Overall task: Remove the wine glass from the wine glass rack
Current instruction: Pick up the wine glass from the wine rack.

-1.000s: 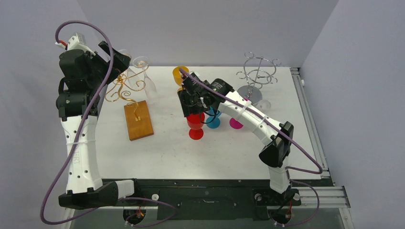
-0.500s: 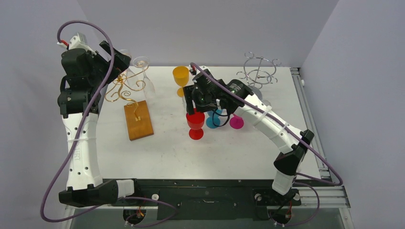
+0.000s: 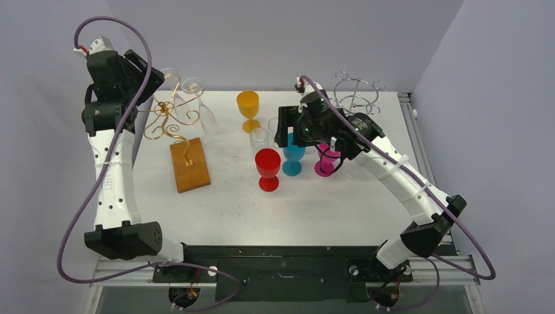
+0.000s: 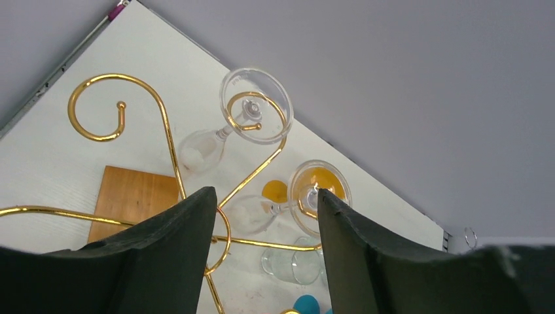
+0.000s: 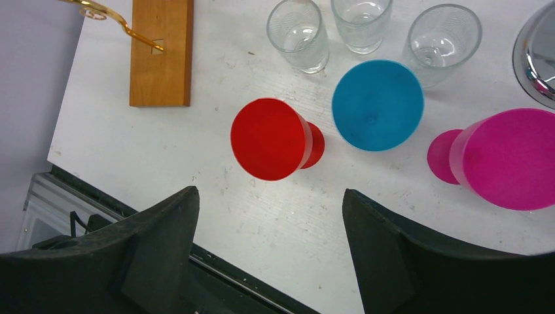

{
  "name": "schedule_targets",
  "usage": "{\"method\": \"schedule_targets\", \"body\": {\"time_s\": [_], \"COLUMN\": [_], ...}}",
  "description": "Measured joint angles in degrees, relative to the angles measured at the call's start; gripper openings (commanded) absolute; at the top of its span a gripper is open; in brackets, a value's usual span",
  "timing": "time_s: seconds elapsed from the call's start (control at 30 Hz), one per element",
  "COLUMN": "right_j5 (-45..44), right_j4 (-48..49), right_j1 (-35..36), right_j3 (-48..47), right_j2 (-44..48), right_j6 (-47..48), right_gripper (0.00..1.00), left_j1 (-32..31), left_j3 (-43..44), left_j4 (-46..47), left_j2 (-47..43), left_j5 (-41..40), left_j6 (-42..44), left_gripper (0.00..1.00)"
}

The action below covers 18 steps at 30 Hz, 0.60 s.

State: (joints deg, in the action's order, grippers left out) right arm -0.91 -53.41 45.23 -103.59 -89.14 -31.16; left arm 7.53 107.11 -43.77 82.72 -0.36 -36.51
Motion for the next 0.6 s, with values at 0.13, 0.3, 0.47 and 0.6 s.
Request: {"method": "schedule_targets", "body": {"time_s": [0.13,0.3,0.47,0.6], "right_j5": [0.37,1.36,1.84,2.01], "right_j4": [0.98,1.92,2.58,2.86], "right_j1": [-1.86,-3.15,-3.63,-4.11], "right_j3": [2.78,4.66,5.66,6.21], "right_j2": [2.32,4.31,5.73,6.45], "right_j6": [-0.31,-0.63,-0.63,-0.63], "right_gripper": [0.76,0.76,0.76,0.76], "left_j1": [1.16,2.38,4.02,5.07], "left_j3": [2.10,2.86,2.86,2.86], "left_j4": [0.33,0.66,0.94,2.08], "left_j2": [2.62,5.68,8.02,9.49], "left_j5": [-0.28,-0.20,1.03,2.82], "left_j6": [-1.31,-3.43,-5.14,-6.71], "left_gripper": [0.51,0.47,0.43,0.40]}}
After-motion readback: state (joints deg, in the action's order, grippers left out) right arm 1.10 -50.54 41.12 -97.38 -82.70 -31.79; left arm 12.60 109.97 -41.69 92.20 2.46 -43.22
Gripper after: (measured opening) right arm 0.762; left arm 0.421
